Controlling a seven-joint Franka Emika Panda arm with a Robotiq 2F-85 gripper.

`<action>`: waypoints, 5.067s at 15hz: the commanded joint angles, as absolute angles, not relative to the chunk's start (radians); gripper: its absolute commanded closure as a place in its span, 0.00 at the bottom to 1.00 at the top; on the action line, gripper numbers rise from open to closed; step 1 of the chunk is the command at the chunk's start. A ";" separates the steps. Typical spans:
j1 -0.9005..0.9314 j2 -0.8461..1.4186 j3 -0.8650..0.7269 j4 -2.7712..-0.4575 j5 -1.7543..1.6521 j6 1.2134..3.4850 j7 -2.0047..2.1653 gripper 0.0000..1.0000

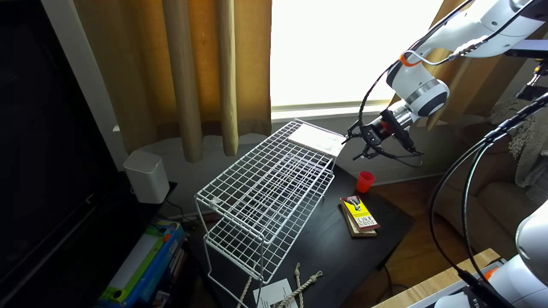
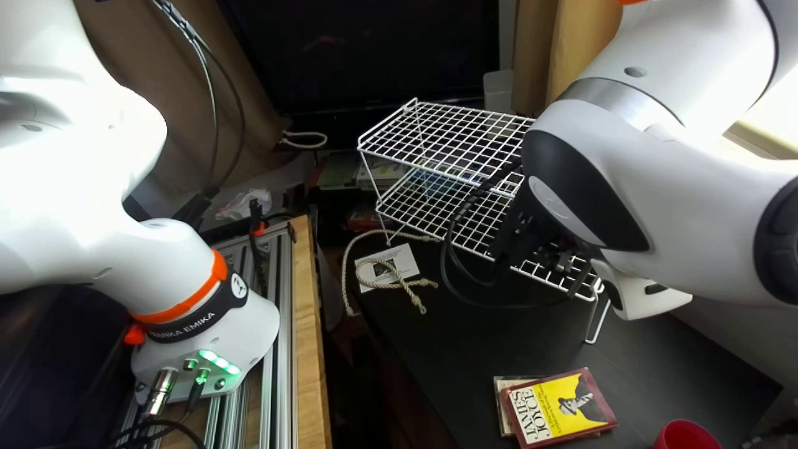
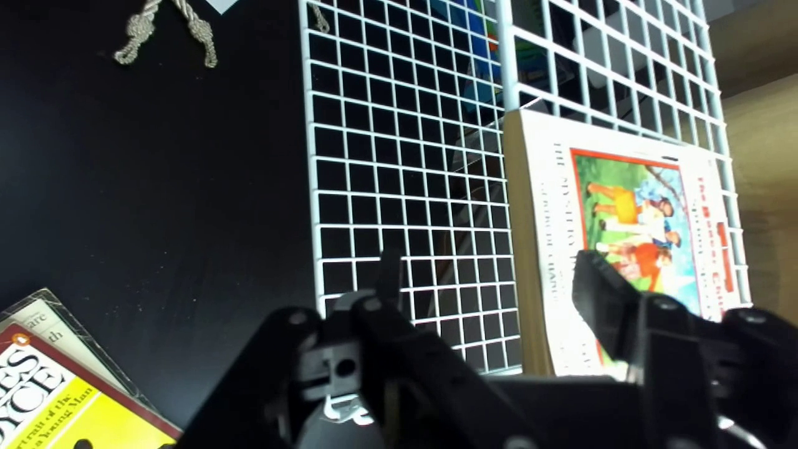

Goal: Put the book on the lower shelf

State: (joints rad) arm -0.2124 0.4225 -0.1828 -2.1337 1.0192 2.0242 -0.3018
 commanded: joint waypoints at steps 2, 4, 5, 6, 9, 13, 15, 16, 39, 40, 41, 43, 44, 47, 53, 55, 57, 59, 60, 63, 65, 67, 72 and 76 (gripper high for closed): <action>-0.179 0.331 -0.167 -2.180 0.968 2.073 -0.284 0.00; -0.155 0.327 -0.155 -2.162 0.940 2.106 -0.265 0.00; -0.145 0.335 -0.146 -2.148 0.924 2.122 -0.252 0.00; -0.128 0.346 -0.139 -2.138 0.901 2.153 -0.224 0.00; -0.076 0.372 -0.120 -2.130 0.818 2.284 -0.127 0.00; -0.021 0.393 -0.109 -2.144 0.649 2.444 0.035 0.00; -0.012 0.402 -0.104 -2.146 0.570 2.471 0.103 0.00; -0.009 0.399 -0.104 -2.148 0.531 2.469 0.134 0.00; -0.257 0.325 -0.026 -2.243 0.944 2.270 -0.365 0.00; -0.268 0.329 -0.029 -2.241 0.983 2.246 -0.411 0.00; -0.275 0.340 -0.034 -2.237 1.016 2.226 -0.451 0.00; -0.286 0.356 -0.045 -2.227 1.078 2.178 -0.520 0.00; -0.292 0.368 -0.049 -2.219 1.109 2.151 -0.560 0.00; -0.295 0.413 -0.067 -2.195 1.177 2.080 -0.633 0.00; -0.292 0.498 -0.094 -2.139 1.270 2.006 -0.717 0.58; -0.286 0.509 -0.108 -2.128 1.270 1.983 -0.703 0.73; -0.289 0.512 -0.122 -2.120 1.270 1.950 -0.697 0.88; -0.291 0.516 -0.133 -2.118 1.272 1.929 -0.697 0.97; -0.293 0.519 -0.138 -2.116 1.269 1.913 -0.697 0.94; -0.303 0.508 -0.156 -2.124 1.252 1.865 -0.695 0.94; -0.307 0.492 -0.171 -2.139 1.238 1.840 -0.689 0.94; -0.302 0.471 -0.194 -2.161 1.214 1.837 -0.660 0.94; -0.300 0.482 -0.221 -2.152 1.217 1.841 -0.645 0.50; -0.295 0.480 -0.229 -2.149 1.202 1.841 -0.608 0.93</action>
